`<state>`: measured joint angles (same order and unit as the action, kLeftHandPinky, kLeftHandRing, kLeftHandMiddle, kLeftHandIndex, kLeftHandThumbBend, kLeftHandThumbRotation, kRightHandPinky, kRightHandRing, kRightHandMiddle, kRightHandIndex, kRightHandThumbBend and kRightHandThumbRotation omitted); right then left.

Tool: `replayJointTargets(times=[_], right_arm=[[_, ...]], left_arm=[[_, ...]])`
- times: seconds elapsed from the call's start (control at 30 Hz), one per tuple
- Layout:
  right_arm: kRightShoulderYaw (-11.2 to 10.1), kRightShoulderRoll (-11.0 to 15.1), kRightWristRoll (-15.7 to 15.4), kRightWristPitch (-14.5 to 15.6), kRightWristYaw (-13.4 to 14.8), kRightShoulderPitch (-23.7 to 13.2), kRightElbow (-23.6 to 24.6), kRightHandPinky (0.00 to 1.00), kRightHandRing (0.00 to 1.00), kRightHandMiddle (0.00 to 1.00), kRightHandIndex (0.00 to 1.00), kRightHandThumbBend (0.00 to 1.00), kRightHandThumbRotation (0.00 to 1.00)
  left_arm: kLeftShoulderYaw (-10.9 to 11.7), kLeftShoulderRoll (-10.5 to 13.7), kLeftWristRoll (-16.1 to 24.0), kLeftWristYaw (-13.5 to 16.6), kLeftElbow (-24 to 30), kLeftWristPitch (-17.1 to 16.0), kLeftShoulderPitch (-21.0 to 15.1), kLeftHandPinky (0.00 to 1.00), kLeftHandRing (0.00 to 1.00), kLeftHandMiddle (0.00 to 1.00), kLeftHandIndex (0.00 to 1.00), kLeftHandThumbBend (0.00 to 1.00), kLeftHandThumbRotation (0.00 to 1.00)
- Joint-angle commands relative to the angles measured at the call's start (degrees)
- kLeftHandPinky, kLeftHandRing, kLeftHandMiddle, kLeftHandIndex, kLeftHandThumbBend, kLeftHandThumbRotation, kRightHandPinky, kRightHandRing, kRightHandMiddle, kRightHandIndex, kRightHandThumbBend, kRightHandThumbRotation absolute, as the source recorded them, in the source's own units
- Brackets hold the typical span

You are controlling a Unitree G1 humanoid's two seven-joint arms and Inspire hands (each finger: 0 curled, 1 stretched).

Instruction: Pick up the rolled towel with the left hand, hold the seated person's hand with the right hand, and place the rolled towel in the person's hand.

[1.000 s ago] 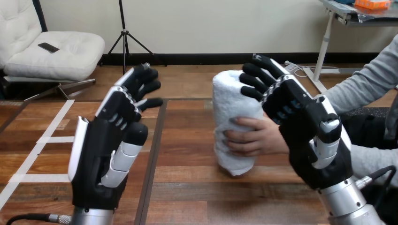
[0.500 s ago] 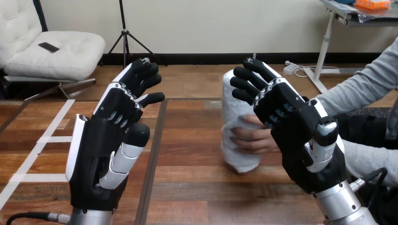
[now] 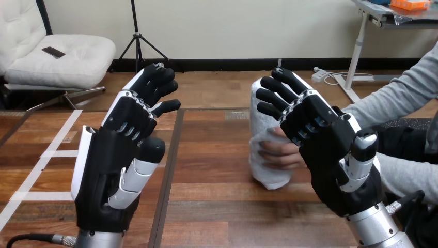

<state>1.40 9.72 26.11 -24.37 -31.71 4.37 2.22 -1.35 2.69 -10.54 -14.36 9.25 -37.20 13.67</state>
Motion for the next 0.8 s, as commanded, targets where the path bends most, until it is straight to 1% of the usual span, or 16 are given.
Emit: replayJointTargets(times=[0.0,0.37,0.77], right_arm=[[-1.45,-0.20,1.32,0.26,-0.33,-1.79,3.27,0.89,0.90,0.90,0.90,1.00,1.00],[-1.87,-0.09,1.94,1.03,-1.12,-1.98,3.20,0.87,0.89,0.88,0.88,1.00,1.00],[-2.25,-0.29,1.44,0.88,-1.86,-2.47,2.67,0.87,0.89,0.88,0.88,1.00,1.00]], left_arm=[[0.34,0.10,0.43,0.01,-0.23,-1.60,-2.76,0.76,0.84,0.85,0.84,0.77,0.74],[0.37,-0.17,0.74,0.34,-0.75,-1.49,-3.24,0.76,0.83,0.84,0.84,0.78,0.76],[0.43,-0.21,1.20,0.35,-1.57,-1.71,-3.66,0.77,0.83,0.84,0.83,0.78,0.76]])
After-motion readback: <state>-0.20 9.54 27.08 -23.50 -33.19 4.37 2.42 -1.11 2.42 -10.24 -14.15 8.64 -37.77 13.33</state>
